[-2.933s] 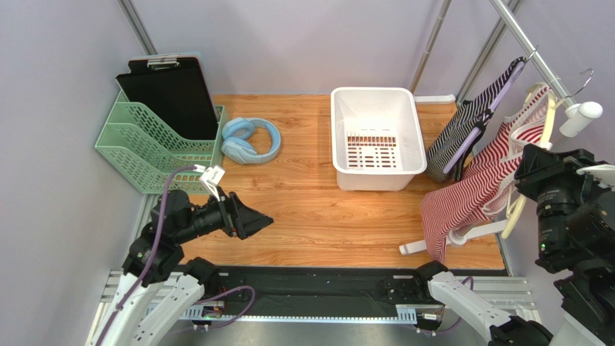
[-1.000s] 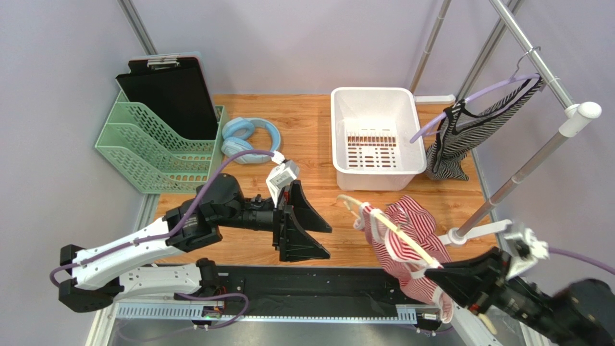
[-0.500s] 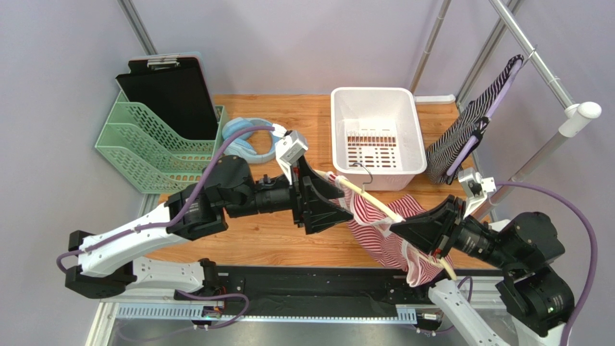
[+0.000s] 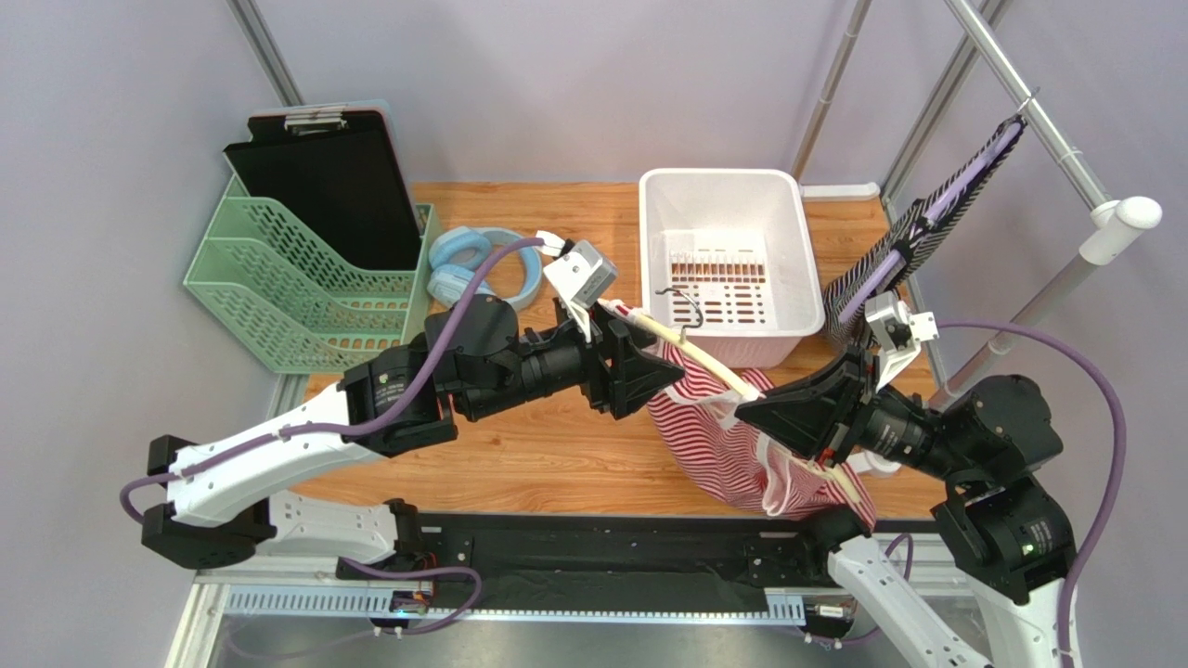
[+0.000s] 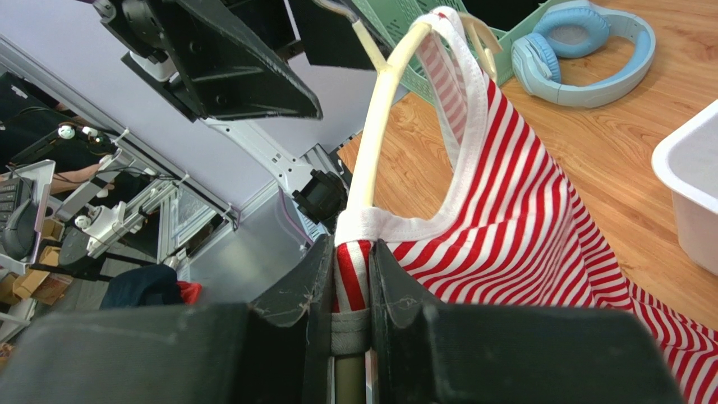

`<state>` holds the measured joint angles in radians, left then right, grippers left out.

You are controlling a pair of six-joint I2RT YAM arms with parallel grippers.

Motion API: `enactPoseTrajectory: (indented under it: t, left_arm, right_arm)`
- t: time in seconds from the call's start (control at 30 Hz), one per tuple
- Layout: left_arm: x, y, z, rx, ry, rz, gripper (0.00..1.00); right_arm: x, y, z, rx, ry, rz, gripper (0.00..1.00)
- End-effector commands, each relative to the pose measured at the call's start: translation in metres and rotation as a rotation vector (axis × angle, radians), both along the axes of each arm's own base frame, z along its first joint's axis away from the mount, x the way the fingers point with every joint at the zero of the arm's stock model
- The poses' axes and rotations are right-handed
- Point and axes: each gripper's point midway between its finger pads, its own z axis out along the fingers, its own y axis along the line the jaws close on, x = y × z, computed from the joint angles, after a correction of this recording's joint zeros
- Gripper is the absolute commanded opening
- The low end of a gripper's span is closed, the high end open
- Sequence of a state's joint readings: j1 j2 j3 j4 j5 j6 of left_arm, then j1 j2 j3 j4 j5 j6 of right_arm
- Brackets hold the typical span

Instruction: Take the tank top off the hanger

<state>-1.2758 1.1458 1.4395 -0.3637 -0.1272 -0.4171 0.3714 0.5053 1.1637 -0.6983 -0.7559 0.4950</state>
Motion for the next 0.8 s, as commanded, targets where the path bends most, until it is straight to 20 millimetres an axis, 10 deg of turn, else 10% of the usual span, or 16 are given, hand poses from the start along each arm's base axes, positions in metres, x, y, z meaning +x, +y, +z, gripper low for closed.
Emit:
enactPoseTrajectory:
  t: [0.0,0.43,0.67,0.77]
  left_arm:
    - [0.019,0.008,0.022,-0.014,-0.079,0.105,0.64]
    - [0.026,-0.01,0.013,-0.025,-0.02,0.127,0.51]
    - [0.024,-0.017,0.013,-0.042,0.027,0.12,0.05]
    - [0.033,-0.008,0.014,-0.043,0.049,0.194,0.0]
  right_arm:
    - [-0.008,0.002,0.013,0.018,-0.121,0.048,0.0]
    - [-0.024,0.005,0.016,0.083,-0.056,0.111,0.0]
    - [-0.014,0.007,0.009,0.068,-0.009,0.083,0.0]
    - [-0.007,0.006,0.006,0.056,0.005,0.059,0.0]
